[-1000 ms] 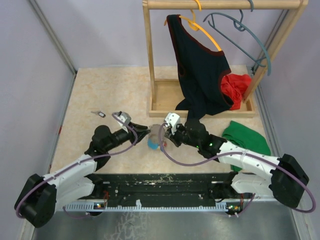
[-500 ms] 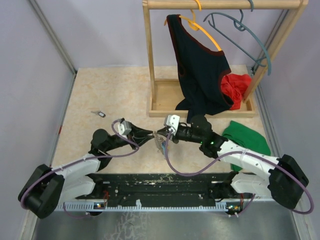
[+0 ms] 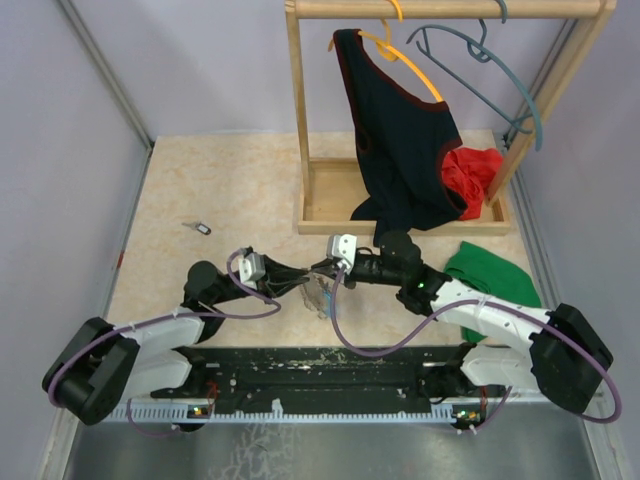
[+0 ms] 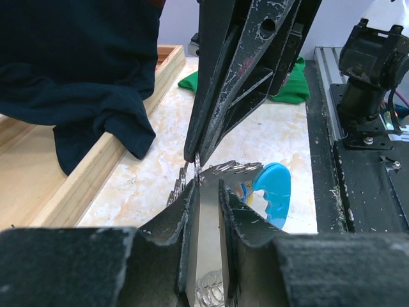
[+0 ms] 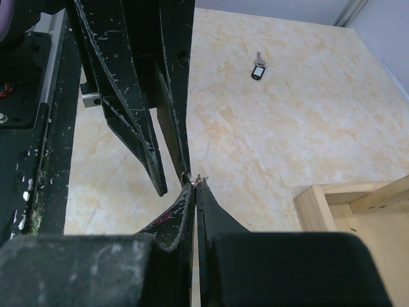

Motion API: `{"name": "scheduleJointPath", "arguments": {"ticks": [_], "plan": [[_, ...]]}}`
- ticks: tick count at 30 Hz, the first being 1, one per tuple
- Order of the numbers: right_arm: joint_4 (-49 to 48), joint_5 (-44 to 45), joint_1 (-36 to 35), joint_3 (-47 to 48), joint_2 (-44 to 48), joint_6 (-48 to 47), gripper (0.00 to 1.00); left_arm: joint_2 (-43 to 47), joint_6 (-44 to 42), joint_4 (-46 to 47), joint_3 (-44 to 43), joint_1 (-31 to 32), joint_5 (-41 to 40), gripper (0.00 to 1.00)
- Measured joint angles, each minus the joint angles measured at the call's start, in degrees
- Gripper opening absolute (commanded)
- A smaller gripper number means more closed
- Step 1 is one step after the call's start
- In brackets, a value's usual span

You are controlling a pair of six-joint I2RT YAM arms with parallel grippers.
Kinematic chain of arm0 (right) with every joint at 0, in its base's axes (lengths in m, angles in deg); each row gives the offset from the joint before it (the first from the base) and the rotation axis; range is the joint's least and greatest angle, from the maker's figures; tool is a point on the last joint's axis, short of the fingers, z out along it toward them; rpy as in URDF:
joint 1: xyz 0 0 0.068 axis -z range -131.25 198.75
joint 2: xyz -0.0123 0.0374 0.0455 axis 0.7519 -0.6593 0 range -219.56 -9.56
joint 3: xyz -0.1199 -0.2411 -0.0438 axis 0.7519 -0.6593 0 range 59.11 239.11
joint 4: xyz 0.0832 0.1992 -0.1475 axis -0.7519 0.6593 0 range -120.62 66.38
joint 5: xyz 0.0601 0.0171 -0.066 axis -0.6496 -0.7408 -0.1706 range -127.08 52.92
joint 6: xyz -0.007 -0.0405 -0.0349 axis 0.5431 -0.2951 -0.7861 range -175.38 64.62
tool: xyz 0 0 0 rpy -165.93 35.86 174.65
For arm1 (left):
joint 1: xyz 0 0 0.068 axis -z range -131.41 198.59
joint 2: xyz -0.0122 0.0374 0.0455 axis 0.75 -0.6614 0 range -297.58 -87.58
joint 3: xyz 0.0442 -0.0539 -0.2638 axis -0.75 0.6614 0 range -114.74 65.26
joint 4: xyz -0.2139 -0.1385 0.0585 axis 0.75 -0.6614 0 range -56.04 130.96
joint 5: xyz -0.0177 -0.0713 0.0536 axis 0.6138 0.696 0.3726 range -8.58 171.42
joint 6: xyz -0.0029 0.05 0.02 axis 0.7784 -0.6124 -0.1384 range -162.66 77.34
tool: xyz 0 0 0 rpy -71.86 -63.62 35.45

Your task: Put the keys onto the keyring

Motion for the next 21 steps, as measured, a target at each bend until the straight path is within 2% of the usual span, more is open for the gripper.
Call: {"name": "scheduleJointPath", "arguments": {"ticks": [9,11,14,16,17,20,21], "plan": [[0.0,-1.8,0.0,0.0,-0.1,0.0,0.0,0.0,-1.0,0.0,0.0,0.0,0.1,0.18],[0.0,-2.3,0.0,0.0,-0.1,0.0,0.0,0.0,-0.9,0.0,0.0,0.0,0.1,0.13],[0.1,-2.9,0.0,0.0,-0.1,0.0,0.0,-0.3,-0.9,0.0,-0.1,0.0,0.1,0.01],[0.2,-2.9,0.0,0.0,-0.1,0.0,0.0,-0.5,-0.9,0.0,-0.1,0.0,0.1,0.0],[0.3,-2.9,0.0,0.0,-0.1,-0.1,0.02,-0.6,-0.9,0.0,-0.1,0.0,0.1,0.0],[0.6,-2.3,0.0,0.0,0.0,0.0,0.24,-0.2,-1.4,-0.5,-0.1,0.0,0.0,0.0],[0.9,-1.9,0.0,0.0,0.2,0.1,0.28,0.4,-2.0,-1.5,-0.1,0.0,-0.3,0.0]]}}
